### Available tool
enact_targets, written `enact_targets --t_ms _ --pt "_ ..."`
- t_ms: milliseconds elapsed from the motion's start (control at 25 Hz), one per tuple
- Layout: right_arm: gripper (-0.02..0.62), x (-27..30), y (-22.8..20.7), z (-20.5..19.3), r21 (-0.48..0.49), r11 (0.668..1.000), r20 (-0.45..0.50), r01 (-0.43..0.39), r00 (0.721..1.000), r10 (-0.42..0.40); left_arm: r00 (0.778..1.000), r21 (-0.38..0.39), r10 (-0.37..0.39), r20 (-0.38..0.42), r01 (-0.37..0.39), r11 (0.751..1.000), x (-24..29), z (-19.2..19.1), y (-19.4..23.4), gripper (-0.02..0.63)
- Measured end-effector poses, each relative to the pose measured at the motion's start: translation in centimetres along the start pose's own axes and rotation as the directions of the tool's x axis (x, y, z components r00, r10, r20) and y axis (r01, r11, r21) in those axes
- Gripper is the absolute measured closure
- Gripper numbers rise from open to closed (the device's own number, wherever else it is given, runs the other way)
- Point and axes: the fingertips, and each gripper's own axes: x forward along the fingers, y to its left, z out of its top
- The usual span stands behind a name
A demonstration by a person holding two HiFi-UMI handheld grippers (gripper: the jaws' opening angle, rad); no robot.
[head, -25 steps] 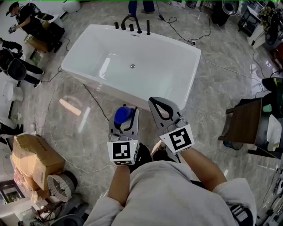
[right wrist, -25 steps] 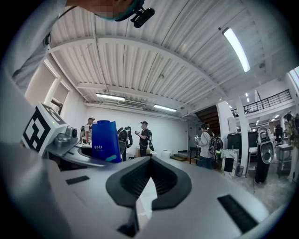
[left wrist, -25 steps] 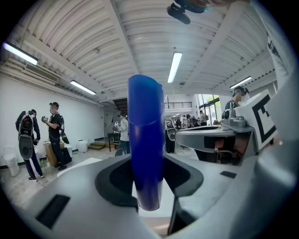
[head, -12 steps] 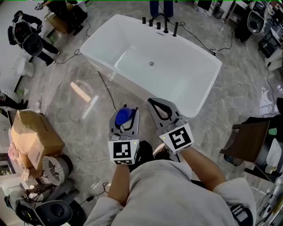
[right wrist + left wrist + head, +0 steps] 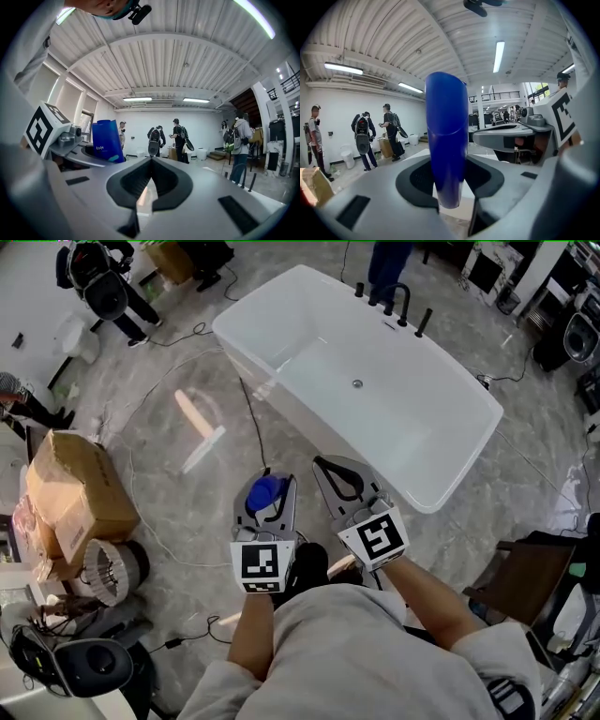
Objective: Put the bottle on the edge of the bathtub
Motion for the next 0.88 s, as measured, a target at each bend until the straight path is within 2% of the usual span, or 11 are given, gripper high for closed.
enact_targets --t_ms 480,880 --pt "0.589 9.8 3.4 0.6 -0.003 0.996 -0.008 -0.087 0.996 0.087 0.996 -0.028 0.087 -0.017 -0.088 0.996 0.6 -1.3 10.4 0.436" --pt "0.589 16.5 6.9 -0.3 -0.069 0.984 -0.027 -0.162 0.987 0.161 0.997 -0.018 0.052 -0.051 -0.052 0.998 1.1 -2.6 18.1 0.436"
